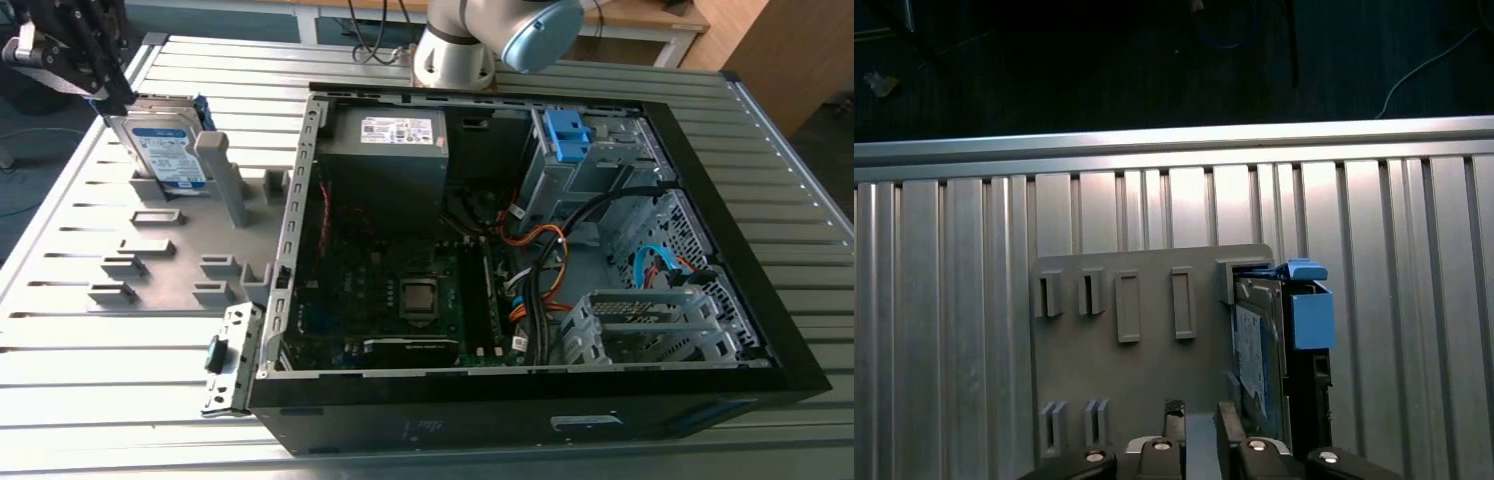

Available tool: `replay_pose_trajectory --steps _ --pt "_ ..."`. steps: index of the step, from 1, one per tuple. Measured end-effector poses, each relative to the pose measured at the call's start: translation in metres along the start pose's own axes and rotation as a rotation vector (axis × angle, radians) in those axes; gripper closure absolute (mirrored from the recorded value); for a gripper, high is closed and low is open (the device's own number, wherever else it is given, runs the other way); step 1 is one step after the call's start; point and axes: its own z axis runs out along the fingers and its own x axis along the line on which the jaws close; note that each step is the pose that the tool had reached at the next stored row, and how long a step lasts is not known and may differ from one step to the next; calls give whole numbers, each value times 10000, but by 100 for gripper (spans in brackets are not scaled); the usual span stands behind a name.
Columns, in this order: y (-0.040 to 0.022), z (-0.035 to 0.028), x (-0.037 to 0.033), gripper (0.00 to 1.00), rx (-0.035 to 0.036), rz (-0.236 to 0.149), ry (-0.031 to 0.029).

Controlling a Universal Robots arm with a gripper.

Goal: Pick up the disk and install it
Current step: 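Pick up the disk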

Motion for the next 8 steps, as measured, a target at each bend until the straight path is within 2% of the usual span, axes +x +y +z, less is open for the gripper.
replay_pose_trajectory --steps 1,2,3,5,7,8 --pt "0 0 0 71 0 0 0" --pt "0 0 0 71 0 0 0" --pt "0 0 0 59 0 0 0" --pt "0 0 0 59 0 0 0" --pt "0 0 0 47 0 0 0" --pt "0 0 0 47 0 0 0"
